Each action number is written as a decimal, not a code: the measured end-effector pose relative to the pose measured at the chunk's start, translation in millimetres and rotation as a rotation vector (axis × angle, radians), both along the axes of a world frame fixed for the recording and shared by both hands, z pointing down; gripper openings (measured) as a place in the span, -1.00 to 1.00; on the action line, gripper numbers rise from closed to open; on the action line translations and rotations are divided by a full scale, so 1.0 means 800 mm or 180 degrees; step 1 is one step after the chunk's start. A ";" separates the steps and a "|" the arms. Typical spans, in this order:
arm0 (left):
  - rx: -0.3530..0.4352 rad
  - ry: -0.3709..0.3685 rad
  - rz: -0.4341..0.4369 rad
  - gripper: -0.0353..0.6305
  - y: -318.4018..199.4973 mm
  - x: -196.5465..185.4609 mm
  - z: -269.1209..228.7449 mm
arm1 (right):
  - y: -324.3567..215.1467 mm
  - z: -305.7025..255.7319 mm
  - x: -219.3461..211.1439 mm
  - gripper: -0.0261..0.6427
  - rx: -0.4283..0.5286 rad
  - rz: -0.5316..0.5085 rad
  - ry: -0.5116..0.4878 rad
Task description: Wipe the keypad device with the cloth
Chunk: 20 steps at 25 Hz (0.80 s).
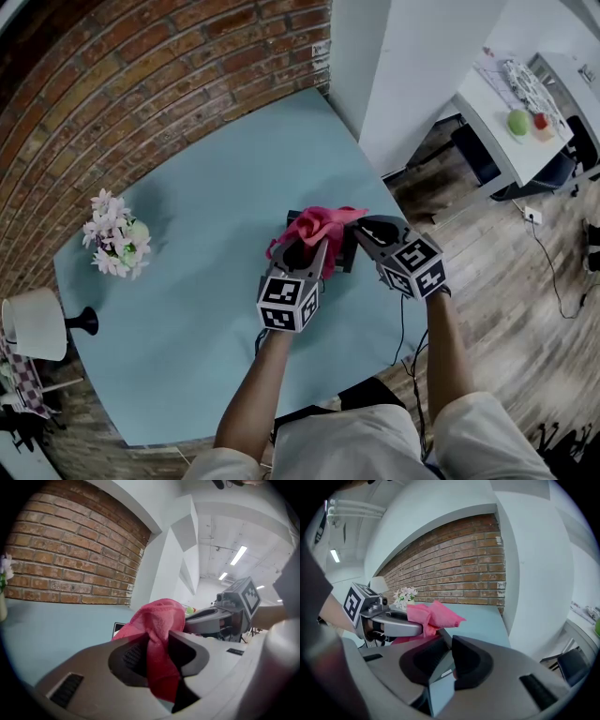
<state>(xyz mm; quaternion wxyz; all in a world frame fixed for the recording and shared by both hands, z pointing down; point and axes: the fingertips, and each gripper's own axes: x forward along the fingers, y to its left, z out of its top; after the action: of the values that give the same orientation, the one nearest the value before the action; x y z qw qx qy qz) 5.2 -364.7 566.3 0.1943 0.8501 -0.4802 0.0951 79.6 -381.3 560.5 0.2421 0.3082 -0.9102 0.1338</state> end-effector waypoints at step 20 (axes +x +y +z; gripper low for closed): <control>-0.0354 0.0122 0.0071 -0.45 0.042 -0.002 0.048 | -0.001 0.000 0.002 -0.67 -0.0048 0.0013 -0.0116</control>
<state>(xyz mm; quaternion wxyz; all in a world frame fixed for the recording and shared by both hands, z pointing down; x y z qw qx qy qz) 3.4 -330.8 604.6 0.2493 0.8449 -0.4609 0.1075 80.9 -382.1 560.8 0.2276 0.3057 -0.9128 0.1467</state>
